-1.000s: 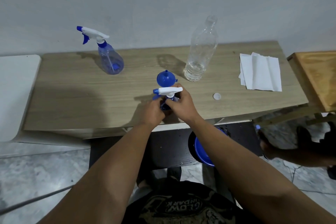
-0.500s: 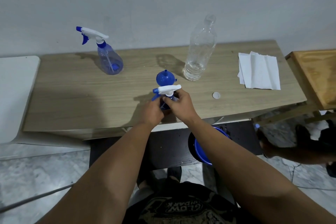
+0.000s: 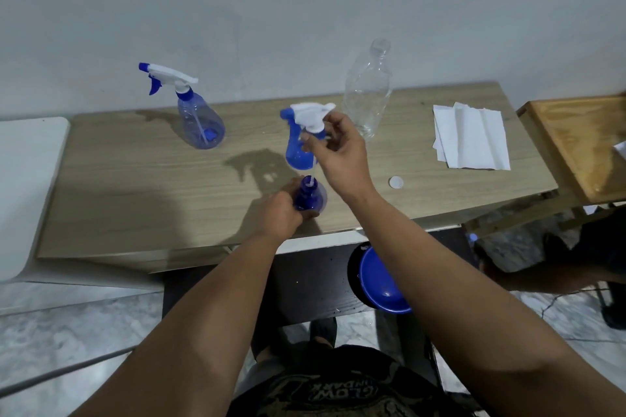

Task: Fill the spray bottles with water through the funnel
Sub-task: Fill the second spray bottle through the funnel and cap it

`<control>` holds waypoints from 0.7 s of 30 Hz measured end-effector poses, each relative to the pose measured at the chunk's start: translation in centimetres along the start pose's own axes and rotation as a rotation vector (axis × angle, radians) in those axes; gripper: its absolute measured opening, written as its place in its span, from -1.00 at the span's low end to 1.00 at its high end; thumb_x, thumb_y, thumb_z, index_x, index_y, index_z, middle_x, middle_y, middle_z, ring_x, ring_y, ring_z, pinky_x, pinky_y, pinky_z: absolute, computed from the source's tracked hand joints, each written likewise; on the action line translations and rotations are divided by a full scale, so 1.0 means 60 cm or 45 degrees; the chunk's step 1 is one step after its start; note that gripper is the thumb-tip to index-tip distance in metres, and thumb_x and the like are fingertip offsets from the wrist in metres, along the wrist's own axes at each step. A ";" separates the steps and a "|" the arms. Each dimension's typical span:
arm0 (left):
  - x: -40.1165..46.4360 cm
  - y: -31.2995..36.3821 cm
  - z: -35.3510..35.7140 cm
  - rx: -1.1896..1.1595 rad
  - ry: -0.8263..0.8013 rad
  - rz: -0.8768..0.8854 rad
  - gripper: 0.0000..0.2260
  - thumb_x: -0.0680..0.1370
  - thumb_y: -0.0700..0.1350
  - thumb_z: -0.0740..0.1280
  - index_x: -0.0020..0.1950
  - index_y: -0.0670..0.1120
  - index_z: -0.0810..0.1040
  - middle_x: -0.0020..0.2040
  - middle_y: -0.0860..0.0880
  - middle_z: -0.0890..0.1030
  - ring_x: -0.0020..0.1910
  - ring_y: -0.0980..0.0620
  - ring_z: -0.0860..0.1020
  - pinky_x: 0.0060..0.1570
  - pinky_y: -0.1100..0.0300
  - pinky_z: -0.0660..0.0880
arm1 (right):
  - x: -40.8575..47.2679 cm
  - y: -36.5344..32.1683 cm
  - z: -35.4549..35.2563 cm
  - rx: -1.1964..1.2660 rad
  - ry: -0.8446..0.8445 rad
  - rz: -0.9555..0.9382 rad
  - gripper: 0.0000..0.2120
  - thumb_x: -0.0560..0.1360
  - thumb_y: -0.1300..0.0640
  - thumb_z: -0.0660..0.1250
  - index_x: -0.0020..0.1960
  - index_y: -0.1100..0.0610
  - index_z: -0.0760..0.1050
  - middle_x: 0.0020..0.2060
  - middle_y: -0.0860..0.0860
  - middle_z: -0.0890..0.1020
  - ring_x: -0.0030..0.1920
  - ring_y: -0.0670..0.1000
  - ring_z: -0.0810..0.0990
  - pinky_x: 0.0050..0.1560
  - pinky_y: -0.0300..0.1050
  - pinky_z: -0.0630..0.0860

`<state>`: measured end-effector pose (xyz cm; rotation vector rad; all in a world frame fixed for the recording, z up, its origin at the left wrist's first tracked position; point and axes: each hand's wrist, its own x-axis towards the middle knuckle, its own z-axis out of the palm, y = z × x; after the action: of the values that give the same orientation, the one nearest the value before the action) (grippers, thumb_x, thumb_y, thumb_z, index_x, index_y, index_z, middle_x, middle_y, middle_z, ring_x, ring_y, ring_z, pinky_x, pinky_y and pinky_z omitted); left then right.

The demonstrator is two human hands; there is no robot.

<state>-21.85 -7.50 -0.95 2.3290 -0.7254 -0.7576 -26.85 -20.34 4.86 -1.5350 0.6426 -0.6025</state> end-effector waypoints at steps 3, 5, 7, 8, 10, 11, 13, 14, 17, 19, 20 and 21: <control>0.001 -0.005 0.000 0.146 0.011 0.021 -0.55 0.46 0.01 0.50 0.32 0.00 0.53 0.14 -0.02 0.65 0.09 -0.12 0.60 -0.21 0.26 0.22 | 0.028 -0.016 -0.020 -0.060 0.056 -0.012 -0.78 0.52 0.16 0.52 0.14 0.07 0.62 -0.03 0.10 0.70 -0.07 0.22 0.71 0.10 0.13 0.69; 0.003 -0.013 0.002 0.128 0.021 0.032 -0.59 0.44 0.01 0.52 0.25 -0.05 0.58 0.18 -0.01 0.63 0.13 -0.10 0.59 -0.09 0.20 0.35 | 0.032 -0.001 -0.037 -0.177 0.098 0.053 -0.83 0.53 0.14 0.52 0.04 -0.05 0.60 -0.13 -0.08 0.67 -0.15 0.04 0.67 0.08 -0.01 0.66; 0.003 -0.019 0.000 0.062 0.022 0.064 -0.50 0.40 0.01 0.56 0.31 -0.04 0.57 0.29 0.03 0.60 0.21 -0.06 0.57 0.11 0.18 0.41 | 0.025 0.036 -0.058 -0.310 0.114 0.157 -0.87 0.53 0.10 0.53 0.05 0.05 0.65 -0.15 -0.12 0.68 -0.10 0.02 0.70 0.09 -0.03 0.64; 0.002 -0.019 -0.002 0.059 0.026 0.076 -0.45 0.39 0.02 0.57 0.35 -0.02 0.55 0.34 0.06 0.57 0.25 -0.04 0.55 0.15 0.20 0.40 | 0.019 0.059 -0.069 -0.414 0.103 0.200 -0.86 0.52 0.08 0.53 0.04 0.10 0.68 -0.17 -0.09 0.70 -0.09 0.03 0.70 0.10 0.00 0.64; -0.003 -0.020 -0.008 0.068 0.039 0.084 -0.42 0.39 0.05 0.57 0.38 0.02 0.52 0.37 0.12 0.54 0.27 0.00 0.54 0.11 0.27 0.37 | 0.003 0.107 -0.088 -0.636 0.054 0.299 -0.86 0.53 0.05 0.49 -0.04 0.12 0.69 -0.20 -0.03 0.72 -0.11 0.04 0.69 0.02 0.02 0.62; -0.004 -0.021 -0.010 0.071 0.039 0.080 -0.42 0.39 0.05 0.57 0.38 0.04 0.51 0.37 0.14 0.53 0.26 0.02 0.54 0.07 0.30 0.34 | -0.006 0.127 -0.095 -0.733 0.027 0.360 -0.86 0.54 0.03 0.47 -0.09 0.11 0.67 -0.23 0.00 0.71 -0.14 0.07 0.67 -0.06 -0.01 0.58; -0.008 -0.023 -0.013 0.062 0.040 0.074 -0.43 0.41 0.04 0.56 0.39 0.05 0.50 0.36 0.16 0.53 0.22 0.04 0.56 0.01 0.34 0.31 | -0.023 0.161 -0.104 -0.901 -0.017 0.467 -0.82 0.54 0.01 0.41 -0.17 0.09 0.59 -0.28 0.01 0.65 -0.16 0.14 0.63 -0.15 -0.06 0.49; -0.010 -0.023 -0.016 0.057 0.044 0.075 -0.44 0.41 0.03 0.55 0.38 0.05 0.50 0.34 0.16 0.54 0.20 0.05 0.57 -0.01 0.35 0.31 | -0.030 0.173 -0.107 -0.973 -0.036 0.507 -0.82 0.54 0.00 0.38 -0.19 0.05 0.56 -0.28 0.01 0.64 -0.14 0.16 0.63 -0.15 -0.06 0.48; -0.013 -0.025 -0.020 0.085 0.062 0.075 -0.43 0.42 0.05 0.55 0.40 0.06 0.48 0.32 0.16 0.55 0.19 0.07 0.57 -0.01 0.36 0.31 | -0.042 0.195 -0.109 -1.184 -0.088 0.539 -0.84 0.56 -0.08 0.35 -0.05 -0.01 0.61 -0.05 0.04 0.63 0.01 0.18 0.61 0.02 0.05 0.53; -0.012 -0.027 -0.021 0.090 0.071 0.076 -0.41 0.40 0.07 0.55 0.40 0.08 0.48 0.30 0.17 0.57 0.18 0.08 0.58 0.00 0.35 0.34 | -0.047 0.199 -0.112 -1.317 -0.122 0.501 -0.74 0.59 -0.15 0.34 0.14 -0.01 0.64 0.13 0.06 0.56 0.16 0.18 0.55 0.16 0.13 0.47; -0.012 -0.028 -0.021 0.094 0.074 0.079 -0.41 0.39 0.10 0.55 0.39 0.10 0.48 0.29 0.18 0.57 0.17 0.09 0.58 0.02 0.33 0.37 | -0.050 0.199 -0.114 -1.352 -0.131 0.480 -0.68 0.59 -0.18 0.34 0.23 -0.03 0.62 0.19 0.06 0.53 0.22 0.18 0.52 0.20 0.15 0.43; -0.010 -0.030 -0.021 0.109 0.074 0.080 -0.40 0.39 0.12 0.55 0.39 0.11 0.48 0.29 0.19 0.58 0.17 0.09 0.58 0.05 0.32 0.39 | -0.054 0.198 -0.116 -1.362 -0.135 0.467 -0.62 0.58 -0.21 0.35 0.31 -0.05 0.58 0.23 0.06 0.51 0.26 0.18 0.49 0.23 0.16 0.41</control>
<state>-20.86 -5.43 -1.07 2.3824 -0.8155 -0.6405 -34.58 -23.40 -6.58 -2.3126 1.2366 0.1735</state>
